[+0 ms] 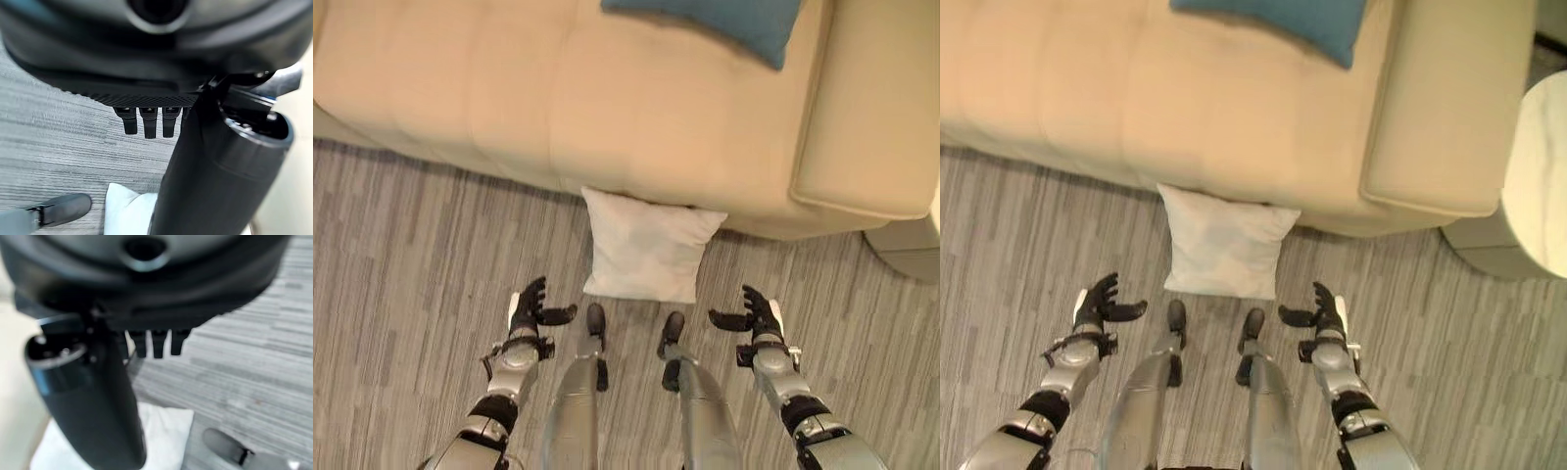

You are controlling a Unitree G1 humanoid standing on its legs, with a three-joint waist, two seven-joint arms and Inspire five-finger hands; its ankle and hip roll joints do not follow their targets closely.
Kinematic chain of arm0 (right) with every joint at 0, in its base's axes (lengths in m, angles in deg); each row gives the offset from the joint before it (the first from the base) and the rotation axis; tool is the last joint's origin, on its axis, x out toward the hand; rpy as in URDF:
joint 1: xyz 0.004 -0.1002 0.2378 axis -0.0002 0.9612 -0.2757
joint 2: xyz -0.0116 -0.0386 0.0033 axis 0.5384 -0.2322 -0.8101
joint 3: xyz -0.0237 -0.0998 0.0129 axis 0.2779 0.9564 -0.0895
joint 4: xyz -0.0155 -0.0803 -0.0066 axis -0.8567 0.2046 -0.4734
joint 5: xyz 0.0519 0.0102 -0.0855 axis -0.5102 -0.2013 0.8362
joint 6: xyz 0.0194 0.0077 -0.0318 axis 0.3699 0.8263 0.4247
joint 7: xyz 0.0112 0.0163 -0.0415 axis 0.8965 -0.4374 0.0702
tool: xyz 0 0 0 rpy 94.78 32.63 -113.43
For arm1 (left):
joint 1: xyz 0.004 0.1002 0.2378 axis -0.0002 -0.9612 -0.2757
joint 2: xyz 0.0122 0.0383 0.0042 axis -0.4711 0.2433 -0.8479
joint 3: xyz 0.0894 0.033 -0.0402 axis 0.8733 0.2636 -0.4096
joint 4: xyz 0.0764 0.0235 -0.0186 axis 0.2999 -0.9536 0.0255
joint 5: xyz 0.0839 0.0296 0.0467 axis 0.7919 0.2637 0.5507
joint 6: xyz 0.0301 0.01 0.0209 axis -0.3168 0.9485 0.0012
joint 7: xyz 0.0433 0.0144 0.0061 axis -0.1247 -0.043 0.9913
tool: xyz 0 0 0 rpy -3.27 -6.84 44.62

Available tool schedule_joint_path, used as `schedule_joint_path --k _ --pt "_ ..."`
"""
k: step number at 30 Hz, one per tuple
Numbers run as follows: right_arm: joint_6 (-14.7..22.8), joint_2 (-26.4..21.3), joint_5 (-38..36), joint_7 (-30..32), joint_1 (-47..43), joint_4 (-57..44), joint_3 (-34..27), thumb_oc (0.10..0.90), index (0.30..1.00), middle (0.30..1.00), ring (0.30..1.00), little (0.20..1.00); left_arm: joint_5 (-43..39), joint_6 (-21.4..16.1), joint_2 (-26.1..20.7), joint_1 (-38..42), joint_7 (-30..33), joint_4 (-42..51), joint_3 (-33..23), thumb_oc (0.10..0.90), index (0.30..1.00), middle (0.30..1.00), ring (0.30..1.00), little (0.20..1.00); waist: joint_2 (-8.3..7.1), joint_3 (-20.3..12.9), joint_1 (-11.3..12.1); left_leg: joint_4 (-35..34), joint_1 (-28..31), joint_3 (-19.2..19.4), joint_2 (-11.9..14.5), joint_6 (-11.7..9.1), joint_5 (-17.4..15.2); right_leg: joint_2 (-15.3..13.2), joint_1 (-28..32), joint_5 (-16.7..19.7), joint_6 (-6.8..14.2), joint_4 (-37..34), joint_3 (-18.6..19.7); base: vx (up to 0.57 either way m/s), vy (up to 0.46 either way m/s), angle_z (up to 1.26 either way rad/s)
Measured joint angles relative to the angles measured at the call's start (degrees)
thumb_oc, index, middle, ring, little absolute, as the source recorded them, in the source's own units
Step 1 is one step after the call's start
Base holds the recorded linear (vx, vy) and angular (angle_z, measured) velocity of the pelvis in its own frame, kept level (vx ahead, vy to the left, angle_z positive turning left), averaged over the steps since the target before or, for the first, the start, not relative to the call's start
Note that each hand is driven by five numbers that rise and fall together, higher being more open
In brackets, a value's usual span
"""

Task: Pick up all the scattered cushions and arrange them neatly on the sofa.

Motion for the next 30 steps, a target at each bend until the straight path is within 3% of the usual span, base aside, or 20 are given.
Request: schedule_joint_path --k 2,9,18,25,27,30 --pt "0.0 0.1 0.0 1.6 -3.7 0.1 0.2 0.8 0.9 0.9 0.9 0.9 -1.4 -0.4 -0.2 3.0 1.6 -0.4 0.1 0.8 0.9 0.9 0.9 0.9 -0.14 1.6 -0.5 1.0 -3.4 -0.2 0.1 0.0 0.3 -0.2 -3.5 -0.1 -0.2 1.5 0.0 -0.09 -0.027 0.07" --pt "1.2 -4.1 -0.5 9.5 -17.2 1.0 1.4 0.8 0.9 0.9 0.9 0.9 -3.6 -1.5 -1.9 16.8 7.1 -1.0 4.2 0.8 0.9 0.9 0.9 0.9 -0.02 1.8 -1.2 5.0 -18.0 -1.2 -0.3 -0.1 1.2 -1.7 -19.1 -1.4 -1.5 8.5 0.2 -0.03 -0.008 0.09" --pt "2.8 -10.9 -3.9 11.0 -35.1 0.4 5.2 0.8 0.9 0.9 0.9 0.9 -4.3 -2.8 -8.4 34.3 8.2 -0.3 8.8 0.8 0.9 0.9 0.9 0.9 -0.01 1.7 -2.0 6.9 -33.4 -1.2 -1.2 -0.2 3.3 -3.4 -36.9 -2.4 -3.3 15.2 1.2 0.0 0.018 0.07" --pt "4.2 -12.5 -6.9 10.2 -39.1 0.0 8.6 0.8 0.9 0.9 0.9 0.9 -5.8 -2.8 -10.0 39.3 8.3 1.7 11.3 0.8 0.9 0.9 0.9 0.9 0.08 1.7 -1.9 19.8 -44.1 -0.5 -0.8 0.0 -1.5 -5.0 -47.0 -6.2 -4.5 26.1 3.1 0.07 0.004 0.03" --pt "4.6 -13.7 -7.6 9.4 -39.8 -1.3 9.9 0.8 0.9 0.9 0.9 0.9 -5.9 -2.7 -10.5 40.5 8.3 2.0 11.5 0.8 0.9 0.9 0.9 0.9 0.3 1.6 -1.6 26.9 -49.3 -0.4 -0.1 0.1 -4.1 -5.3 -51.6 -7.9 -4.9 31.0 4.0 0.07 -0.002 -0.08" --pt "5.5 -14.2 -7.8 9.2 -40.2 -2.6 10.1 0.8 0.9 0.9 0.9 0.9 -5.8 -2.7 -10.8 41.1 8.3 2.0 11.5 0.8 0.9 0.9 0.9 0.9 0.34 1.6 -1.3 30.2 -52.4 -0.4 0.5 0.2 -5.2 -5.3 -54.3 -8.4 -5.3 33.5 4.3 0.04 -0.003 -0.06"
